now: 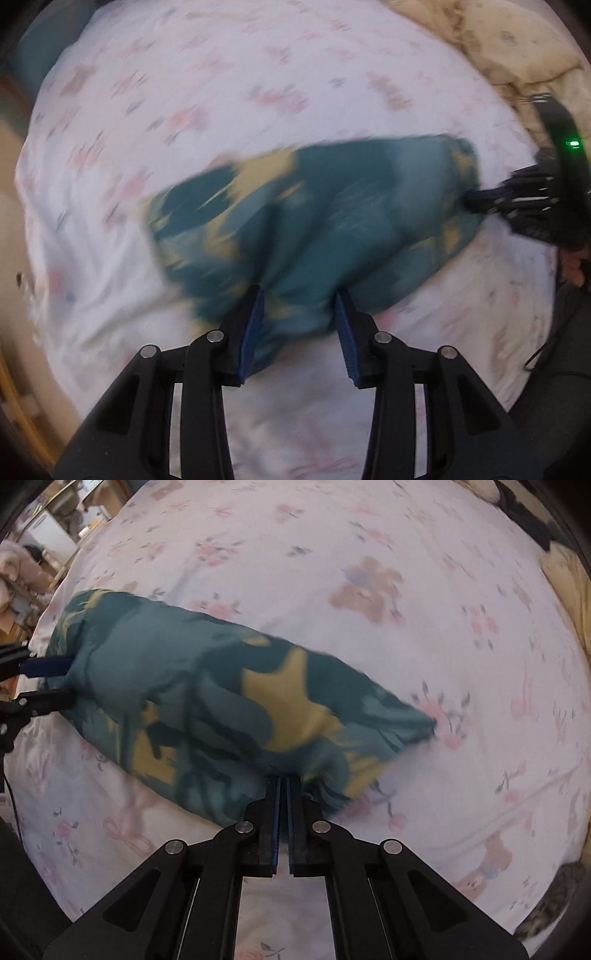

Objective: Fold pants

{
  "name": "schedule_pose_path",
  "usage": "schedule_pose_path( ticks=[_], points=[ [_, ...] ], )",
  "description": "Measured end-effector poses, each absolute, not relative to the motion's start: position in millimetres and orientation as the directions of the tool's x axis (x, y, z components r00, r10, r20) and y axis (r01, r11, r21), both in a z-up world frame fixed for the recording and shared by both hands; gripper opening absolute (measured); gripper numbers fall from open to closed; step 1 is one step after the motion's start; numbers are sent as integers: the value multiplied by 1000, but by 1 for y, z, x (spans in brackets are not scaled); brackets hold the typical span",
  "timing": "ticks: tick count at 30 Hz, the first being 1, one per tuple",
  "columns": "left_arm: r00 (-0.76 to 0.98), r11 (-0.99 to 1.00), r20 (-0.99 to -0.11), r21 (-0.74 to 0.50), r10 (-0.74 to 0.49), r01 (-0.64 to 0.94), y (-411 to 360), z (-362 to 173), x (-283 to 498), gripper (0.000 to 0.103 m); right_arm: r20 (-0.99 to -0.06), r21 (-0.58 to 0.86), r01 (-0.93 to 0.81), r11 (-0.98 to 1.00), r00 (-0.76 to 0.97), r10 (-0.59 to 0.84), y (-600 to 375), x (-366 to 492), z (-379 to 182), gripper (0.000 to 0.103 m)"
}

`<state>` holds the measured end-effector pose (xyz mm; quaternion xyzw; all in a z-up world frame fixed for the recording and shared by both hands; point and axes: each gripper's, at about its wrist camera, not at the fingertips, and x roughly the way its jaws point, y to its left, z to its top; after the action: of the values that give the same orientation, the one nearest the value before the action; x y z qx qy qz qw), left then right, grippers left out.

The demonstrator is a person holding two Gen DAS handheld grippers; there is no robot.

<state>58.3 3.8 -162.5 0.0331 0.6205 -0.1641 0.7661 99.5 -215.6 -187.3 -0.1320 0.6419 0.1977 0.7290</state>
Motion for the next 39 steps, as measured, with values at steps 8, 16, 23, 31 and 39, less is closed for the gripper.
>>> schedule_pose_path(
  ticks=[8,16,23,31,39],
  points=[
    [172,973,-976,-96,-134,212,34,-163,43,36,-995,20,-405,914,84,59,-228,101,-191,0],
    [113,985,-984,-149,-139,-91,95,-142,32,39,-983,98,-185,978,132,124,-293,109,-158,6],
    [305,953,-931,-257,-199,-163,97,-128,54,83,-904,400,24,916,177,390,-320,125,-145,81],
    [243,932,-922,-339,-301,-131,71,-175,85,83,-840,541,147,828,133,526,-285,124,-202,80],
    [222,899,-888,-430,-403,-88,57,-171,80,58,-771,635,138,760,169,614,-282,119,-203,69]
  ],
)
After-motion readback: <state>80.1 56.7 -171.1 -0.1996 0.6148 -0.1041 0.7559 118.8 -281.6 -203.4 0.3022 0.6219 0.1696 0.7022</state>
